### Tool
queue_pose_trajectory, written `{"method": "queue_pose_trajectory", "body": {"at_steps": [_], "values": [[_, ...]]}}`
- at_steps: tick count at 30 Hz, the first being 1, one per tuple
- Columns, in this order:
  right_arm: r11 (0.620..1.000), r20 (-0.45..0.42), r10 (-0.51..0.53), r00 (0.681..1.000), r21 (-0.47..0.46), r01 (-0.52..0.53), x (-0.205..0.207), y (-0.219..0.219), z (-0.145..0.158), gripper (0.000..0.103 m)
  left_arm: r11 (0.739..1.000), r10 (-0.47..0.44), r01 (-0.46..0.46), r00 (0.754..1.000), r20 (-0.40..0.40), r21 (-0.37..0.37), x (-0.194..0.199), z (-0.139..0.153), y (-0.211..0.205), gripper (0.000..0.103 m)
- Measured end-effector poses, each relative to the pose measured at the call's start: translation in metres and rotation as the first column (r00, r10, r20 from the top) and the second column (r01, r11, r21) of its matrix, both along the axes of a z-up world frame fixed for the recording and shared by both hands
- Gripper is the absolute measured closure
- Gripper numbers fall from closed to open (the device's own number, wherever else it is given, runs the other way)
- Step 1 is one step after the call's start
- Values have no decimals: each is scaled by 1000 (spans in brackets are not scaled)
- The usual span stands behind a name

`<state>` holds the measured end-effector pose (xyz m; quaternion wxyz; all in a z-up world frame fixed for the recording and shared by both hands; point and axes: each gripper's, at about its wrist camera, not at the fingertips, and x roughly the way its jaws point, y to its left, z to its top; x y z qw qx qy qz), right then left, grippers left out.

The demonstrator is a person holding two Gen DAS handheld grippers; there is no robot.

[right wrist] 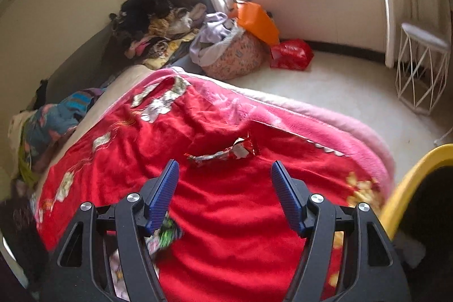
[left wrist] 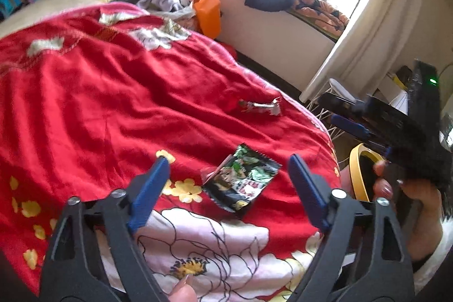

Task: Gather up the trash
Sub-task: 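Grasp the green snack packet with the left tool while the right tool grasps the small wrapper, then carry the green packet and small wrapper over the yellow-rimmed bin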

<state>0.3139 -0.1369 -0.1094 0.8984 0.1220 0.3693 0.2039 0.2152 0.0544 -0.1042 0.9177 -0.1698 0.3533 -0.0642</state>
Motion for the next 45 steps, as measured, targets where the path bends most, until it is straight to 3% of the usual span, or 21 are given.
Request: {"method": "queue_pose_trajectory", "body": {"at_steps": [6, 13, 17, 18, 21, 24, 26, 30, 45], "values": [[998, -61, -45, 997, -51, 42, 37, 24, -25, 38, 999, -34, 33, 999, -31, -26, 5, -13, -1, 38], [994, -146, -104, 984, -59, 96, 75, 37, -53, 39, 998, -59, 60, 996, -74, 5, 10, -27, -12, 42], [994, -171, -97, 980, -62, 88, 79, 42, -66, 76, 998, -59, 60, 994, -88, 14, 10, -33, -16, 46], [995, -163, -88, 983, -54, 81, 76, 41, -66, 84, 998, -58, 60, 994, -88, 14, 10, -33, -16, 52], [998, -142, -57, 988, 13, 60, 60, 31, -60, 85, 998, -51, 53, 994, -92, 17, 9, -35, -17, 66], [998, -87, -56, 995, 14, 57, 40, 19, -49, 85, 998, -59, 60, 994, -90, 7, 7, -35, -20, 85], [998, -51, -65, 997, 18, 66, 27, 11, -40, 85, 997, -75, 75, 994, -81, -4, 5, -33, -23, 92], [995, 34, -101, 994, 9, 101, -2, -11, -21, 85, 996, -84, 82, 995, -62, -27, -3, -28, -25, 95], [968, 158, -251, 955, 51, 246, -68, -97, 15, 85, 987, -162, 162, 986, 46, 6, -23, 20, -66, 97]]}}
